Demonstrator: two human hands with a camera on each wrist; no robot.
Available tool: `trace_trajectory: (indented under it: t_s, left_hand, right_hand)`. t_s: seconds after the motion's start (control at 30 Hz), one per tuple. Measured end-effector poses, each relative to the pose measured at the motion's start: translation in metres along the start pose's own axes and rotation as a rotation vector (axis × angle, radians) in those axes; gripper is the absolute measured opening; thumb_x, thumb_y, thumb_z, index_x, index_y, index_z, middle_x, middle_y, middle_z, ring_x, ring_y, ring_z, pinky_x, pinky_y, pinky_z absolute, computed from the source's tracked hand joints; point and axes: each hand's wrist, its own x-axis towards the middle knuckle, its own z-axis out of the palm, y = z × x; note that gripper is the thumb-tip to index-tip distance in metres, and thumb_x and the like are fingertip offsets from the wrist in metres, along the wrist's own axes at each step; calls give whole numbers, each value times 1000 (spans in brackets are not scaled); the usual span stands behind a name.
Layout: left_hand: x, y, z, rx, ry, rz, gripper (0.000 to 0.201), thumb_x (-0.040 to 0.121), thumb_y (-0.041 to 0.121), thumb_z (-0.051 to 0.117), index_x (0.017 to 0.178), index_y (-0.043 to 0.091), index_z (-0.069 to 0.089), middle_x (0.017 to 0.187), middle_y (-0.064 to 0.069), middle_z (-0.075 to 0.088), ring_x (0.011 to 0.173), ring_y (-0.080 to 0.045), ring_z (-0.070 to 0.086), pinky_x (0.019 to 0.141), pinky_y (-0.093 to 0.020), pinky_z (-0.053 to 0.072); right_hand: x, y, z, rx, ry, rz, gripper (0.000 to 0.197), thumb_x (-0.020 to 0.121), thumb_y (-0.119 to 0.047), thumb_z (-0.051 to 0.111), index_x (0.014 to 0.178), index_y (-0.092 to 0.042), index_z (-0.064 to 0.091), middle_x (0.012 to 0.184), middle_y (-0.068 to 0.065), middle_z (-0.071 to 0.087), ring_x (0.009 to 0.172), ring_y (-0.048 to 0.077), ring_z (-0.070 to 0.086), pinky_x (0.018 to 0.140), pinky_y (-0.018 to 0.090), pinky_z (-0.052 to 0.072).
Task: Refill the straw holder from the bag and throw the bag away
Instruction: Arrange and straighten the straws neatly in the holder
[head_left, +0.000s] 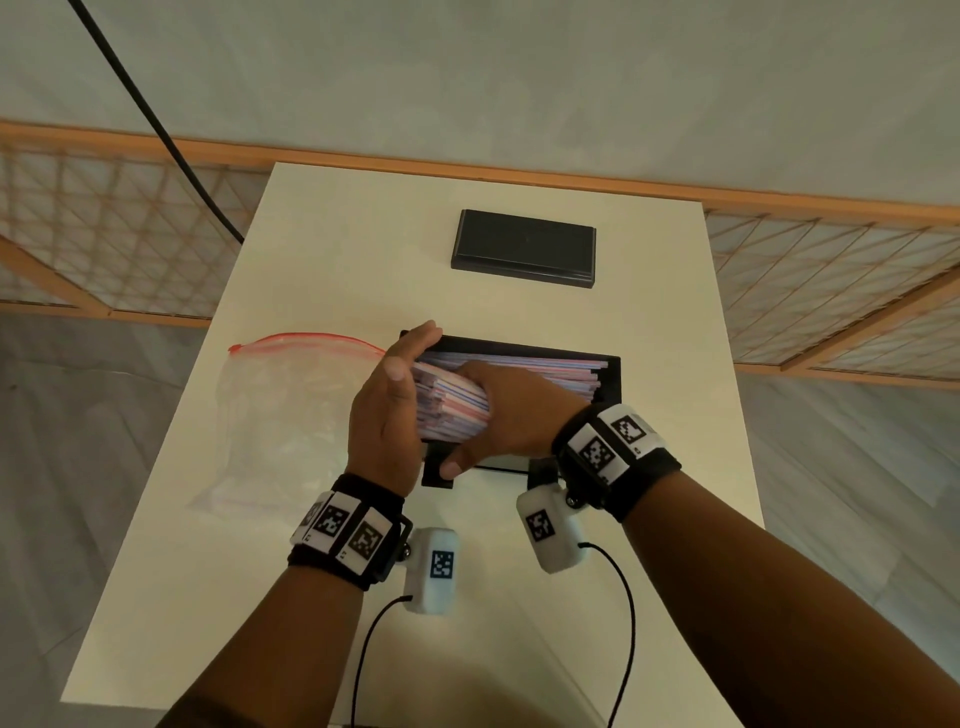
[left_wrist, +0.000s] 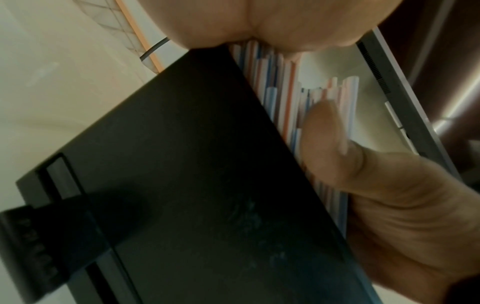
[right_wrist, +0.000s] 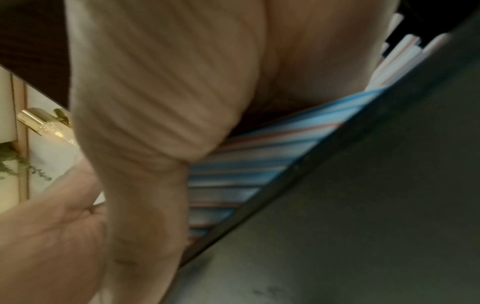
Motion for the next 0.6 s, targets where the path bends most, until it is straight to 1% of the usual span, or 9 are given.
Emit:
trace_trajectory:
  t_s: [0.07, 0.17, 0.23, 0.3, 0.37, 0.43, 0.47, 0.53, 0.6]
  left_hand:
    - [0, 1, -1, -25, -2, -40, 100, 84, 88, 11, 144, 22, 56, 148, 5, 57, 135, -10, 55, 111, -37, 48]
    - [1, -1, -3, -51, -19, -69, 97, 84, 88, 12, 145, 26, 55, 148, 0, 57, 136, -20, 56, 111, -47, 48]
    - [2, -1, -3, -52, -30, -83, 97, 83, 89, 13, 146, 29, 54, 146, -4, 59, 133, -24, 59, 109, -51, 49]
    - [3, 2, -3, -79, -37, -85, 100, 81, 91, 15, 148, 27, 51, 143, -3, 61, 127, -20, 63, 105, -45, 53]
    - [2, 5, -2, -115, -43, -71, 103, 80, 91, 18, 150, 23, 48, 141, 5, 62, 123, -13, 65, 100, -34, 56]
    - [2, 7, -3, -137, -53, -66, 101, 80, 90, 20, 150, 23, 48, 133, 11, 66, 117, -12, 68, 93, -29, 58]
    - [1, 7, -4, -141, -58, -70, 100, 80, 90, 20, 150, 24, 48, 127, 9, 69, 113, -12, 70, 90, -28, 59]
    - [1, 5, -4, -110, -59, -77, 100, 80, 91, 16, 150, 26, 49, 127, 2, 69, 113, -12, 70, 93, -31, 58]
    - [2, 0, -4, -79, -62, -84, 99, 81, 91, 13, 150, 30, 49, 140, -5, 63, 125, -18, 64, 105, -43, 53]
  right_hand:
    - [3, -2, -1, -6, -11, -7, 86, 58, -54, 92, 129, -30, 49, 114, -9, 63, 102, 11, 60, 94, 35, 51]
    - [7, -5, -5, -18, -24, -25, 81, 55, -56, 92, 122, -31, 54, 110, -11, 65, 99, 9, 61, 94, 36, 52]
    - [9, -6, -9, 3, -53, -32, 81, 55, -54, 92, 123, -31, 55, 111, -10, 66, 101, 10, 62, 96, 37, 51]
    - [11, -7, -12, 31, -90, -44, 83, 57, -50, 93, 127, -31, 54, 113, -10, 66, 104, 10, 61, 99, 36, 49]
    - [13, -9, -15, 39, -92, -66, 85, 57, -48, 94, 129, -31, 53, 114, -11, 66, 105, 9, 61, 98, 32, 48]
    - [16, -11, -16, 41, -79, -78, 85, 56, -48, 94, 129, -30, 53, 113, -12, 66, 102, 5, 61, 95, 28, 48]
    - [18, -11, -16, 43, -82, -79, 85, 56, -48, 94, 128, -30, 53, 112, -12, 66, 101, 4, 61, 95, 28, 48]
    - [20, -11, -14, 36, -108, -73, 87, 55, -49, 94, 130, -30, 53, 114, -11, 66, 103, 5, 61, 97, 30, 48]
    - [23, -11, -10, 20, -129, -58, 93, 53, -52, 93, 133, -32, 51, 117, -11, 66, 106, 8, 62, 100, 33, 48]
